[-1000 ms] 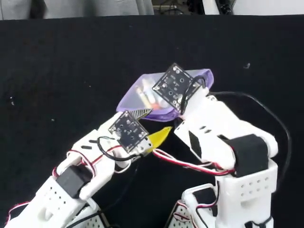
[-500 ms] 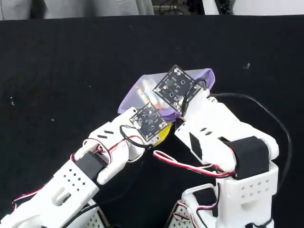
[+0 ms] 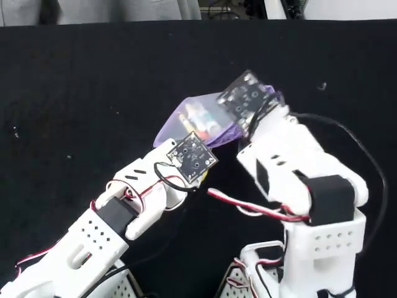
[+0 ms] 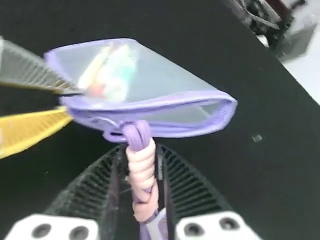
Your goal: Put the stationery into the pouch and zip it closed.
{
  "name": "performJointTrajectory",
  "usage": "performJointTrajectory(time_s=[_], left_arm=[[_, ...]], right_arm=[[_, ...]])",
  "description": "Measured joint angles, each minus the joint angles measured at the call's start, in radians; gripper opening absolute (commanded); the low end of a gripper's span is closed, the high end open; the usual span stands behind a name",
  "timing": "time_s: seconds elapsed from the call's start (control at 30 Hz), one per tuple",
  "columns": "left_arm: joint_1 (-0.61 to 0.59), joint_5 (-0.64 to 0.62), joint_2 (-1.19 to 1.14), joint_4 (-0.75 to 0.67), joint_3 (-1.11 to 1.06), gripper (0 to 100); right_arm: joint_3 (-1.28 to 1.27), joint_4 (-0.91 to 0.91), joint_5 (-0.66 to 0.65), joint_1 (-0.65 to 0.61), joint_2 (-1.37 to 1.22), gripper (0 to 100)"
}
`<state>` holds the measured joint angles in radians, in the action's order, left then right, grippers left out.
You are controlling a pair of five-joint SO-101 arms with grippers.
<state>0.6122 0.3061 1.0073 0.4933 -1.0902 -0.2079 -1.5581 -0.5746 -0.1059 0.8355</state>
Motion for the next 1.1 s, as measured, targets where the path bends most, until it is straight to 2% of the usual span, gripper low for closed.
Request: performJointTrajectory(time_s=[0.23, 0.53, 0.87, 1.1], left_arm=[[0.000, 0.002, 0.006, 0.029, 0.003, 3], [0.002, 0.002, 0.009, 0.034, 0.025, 3], [0.002, 0.002, 0.322, 0.038, -0.150, 3], [0.002, 0.002, 0.448, 0.058, -0.221, 3]], right_arm=[[-0.095, 0.149, 0.000, 0.097, 0.000, 1.1], [-0.098, 0.239, -0.002, 0.189, -0.005, 1.1], [-0.098, 0.419, -0.002, 0.278, -0.221, 1.1], [-0.002, 0.446, -0.002, 0.350, -0.374, 1.1]])
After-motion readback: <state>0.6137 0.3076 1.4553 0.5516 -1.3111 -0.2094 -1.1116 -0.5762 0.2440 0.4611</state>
